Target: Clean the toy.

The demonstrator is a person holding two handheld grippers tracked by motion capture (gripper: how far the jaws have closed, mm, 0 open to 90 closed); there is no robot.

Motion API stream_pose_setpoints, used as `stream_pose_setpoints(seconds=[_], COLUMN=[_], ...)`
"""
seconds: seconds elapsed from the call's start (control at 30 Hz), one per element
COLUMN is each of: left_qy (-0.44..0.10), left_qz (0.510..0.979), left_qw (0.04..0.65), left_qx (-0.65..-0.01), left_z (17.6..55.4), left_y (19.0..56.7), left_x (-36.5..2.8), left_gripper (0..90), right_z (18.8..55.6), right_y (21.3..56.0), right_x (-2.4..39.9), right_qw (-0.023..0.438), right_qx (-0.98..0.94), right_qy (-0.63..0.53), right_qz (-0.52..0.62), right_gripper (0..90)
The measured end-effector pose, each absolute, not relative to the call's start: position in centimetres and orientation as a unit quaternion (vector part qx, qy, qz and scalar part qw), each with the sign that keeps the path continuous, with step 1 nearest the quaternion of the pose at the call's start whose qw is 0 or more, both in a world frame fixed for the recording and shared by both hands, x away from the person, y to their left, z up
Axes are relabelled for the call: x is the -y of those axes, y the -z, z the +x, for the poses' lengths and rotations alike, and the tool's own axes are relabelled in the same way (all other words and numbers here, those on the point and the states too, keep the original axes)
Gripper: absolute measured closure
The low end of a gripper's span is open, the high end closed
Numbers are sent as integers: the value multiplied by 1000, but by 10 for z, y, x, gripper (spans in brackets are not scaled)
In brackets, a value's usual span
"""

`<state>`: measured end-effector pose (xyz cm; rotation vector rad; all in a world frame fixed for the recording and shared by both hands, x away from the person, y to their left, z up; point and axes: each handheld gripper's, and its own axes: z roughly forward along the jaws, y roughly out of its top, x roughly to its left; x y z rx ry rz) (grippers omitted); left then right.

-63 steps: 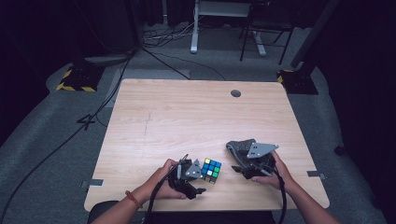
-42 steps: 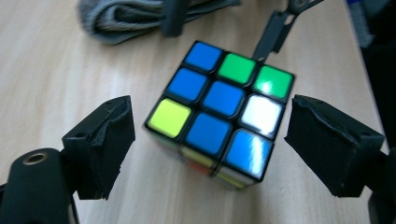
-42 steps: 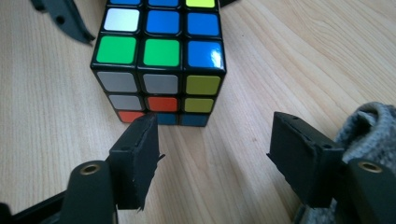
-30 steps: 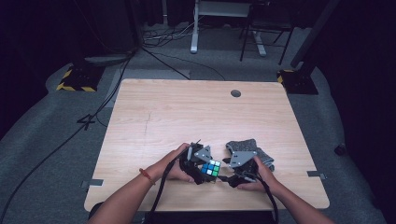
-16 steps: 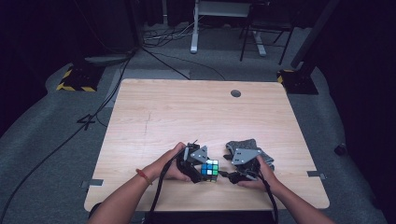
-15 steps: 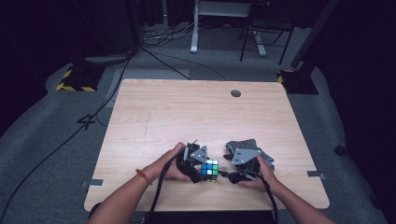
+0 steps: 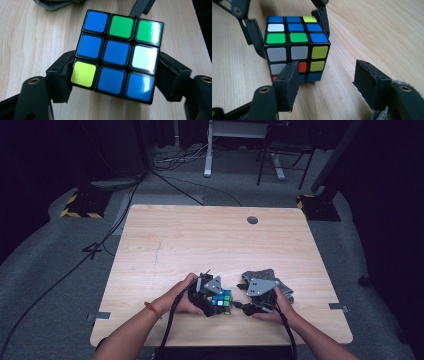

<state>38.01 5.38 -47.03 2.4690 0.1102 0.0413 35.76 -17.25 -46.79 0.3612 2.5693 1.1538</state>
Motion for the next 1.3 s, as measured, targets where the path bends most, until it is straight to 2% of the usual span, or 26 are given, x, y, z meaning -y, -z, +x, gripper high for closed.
stream_pose_setpoints(seconds=[0.43,0.73,0.93,1.07,1.3], left_qy=[-5,-9,-7,8,-11], left_qz=[949,946,953,947,938], left_qw=[311,314,296,308,337], left_qx=[-53,-84,-72,-89,-83], left_z=[382,384,383,384,380], left_y=[477,479,484,486,478], left_x=[-57,-70,-74,-79,-85], left_gripper=[129,147,149,143,178], right_z=[356,358,363,363,367], right_y=[456,443,439,439,444], right_x=[152,130,117,109,100], right_qw=[156,171,150,146,133], right_qx=[-893,-892,-891,-890,-885], right_qy=[-409,-407,-418,-422,-433], right_qz=[101,95,94,93,106], right_gripper=[391,432,431,433,402])
